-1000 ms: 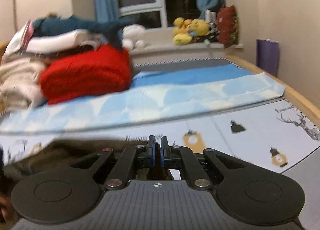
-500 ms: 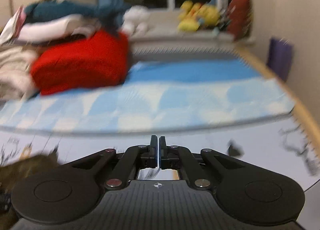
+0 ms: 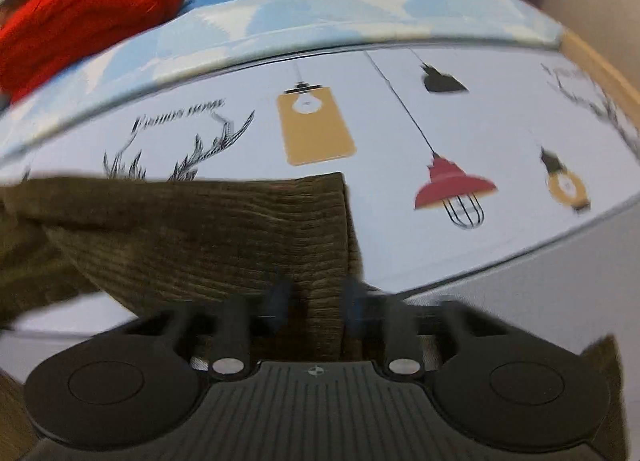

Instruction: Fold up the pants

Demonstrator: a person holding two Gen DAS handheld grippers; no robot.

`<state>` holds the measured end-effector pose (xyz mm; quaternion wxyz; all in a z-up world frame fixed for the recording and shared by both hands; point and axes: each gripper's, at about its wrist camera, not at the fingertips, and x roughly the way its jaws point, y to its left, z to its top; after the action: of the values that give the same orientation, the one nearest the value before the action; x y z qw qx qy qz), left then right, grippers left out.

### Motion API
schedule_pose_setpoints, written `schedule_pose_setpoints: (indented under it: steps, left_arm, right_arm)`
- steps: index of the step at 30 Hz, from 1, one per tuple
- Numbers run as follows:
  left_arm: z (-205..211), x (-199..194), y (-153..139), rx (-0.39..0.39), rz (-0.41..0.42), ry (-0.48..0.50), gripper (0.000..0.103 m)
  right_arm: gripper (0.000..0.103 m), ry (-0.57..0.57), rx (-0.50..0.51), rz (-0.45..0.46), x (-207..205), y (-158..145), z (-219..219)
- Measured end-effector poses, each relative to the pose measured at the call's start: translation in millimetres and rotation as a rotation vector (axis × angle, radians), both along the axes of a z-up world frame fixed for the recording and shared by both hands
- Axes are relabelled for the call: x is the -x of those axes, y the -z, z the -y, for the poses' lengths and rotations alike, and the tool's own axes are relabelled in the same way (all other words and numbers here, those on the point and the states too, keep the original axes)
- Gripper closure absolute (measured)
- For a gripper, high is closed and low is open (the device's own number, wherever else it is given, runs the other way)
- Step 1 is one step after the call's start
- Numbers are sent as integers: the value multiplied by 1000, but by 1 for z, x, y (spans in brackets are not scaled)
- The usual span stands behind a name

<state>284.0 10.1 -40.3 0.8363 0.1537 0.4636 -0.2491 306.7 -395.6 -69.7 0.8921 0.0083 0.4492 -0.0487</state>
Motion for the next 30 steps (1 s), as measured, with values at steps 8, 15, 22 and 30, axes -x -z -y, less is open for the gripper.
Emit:
schedule_pose_setpoints:
  steps: [8,15,22,30]
  left_arm:
    - [-1,8,-9,22,22,29,97]
    - [7,22,-13,61,-18,155,95]
    - [-22,20,-35,205,-1,91,82]
    - [-140,-18,-35,98,52,-681,34]
  right_arm:
    - [100,114,-67,392,-3,-122,18]
    - [99,318,126,358,-79,-184,23]
    - [62,488,-72,250,-31,-91,51]
    - [62,622,-361,113,-13,12,57]
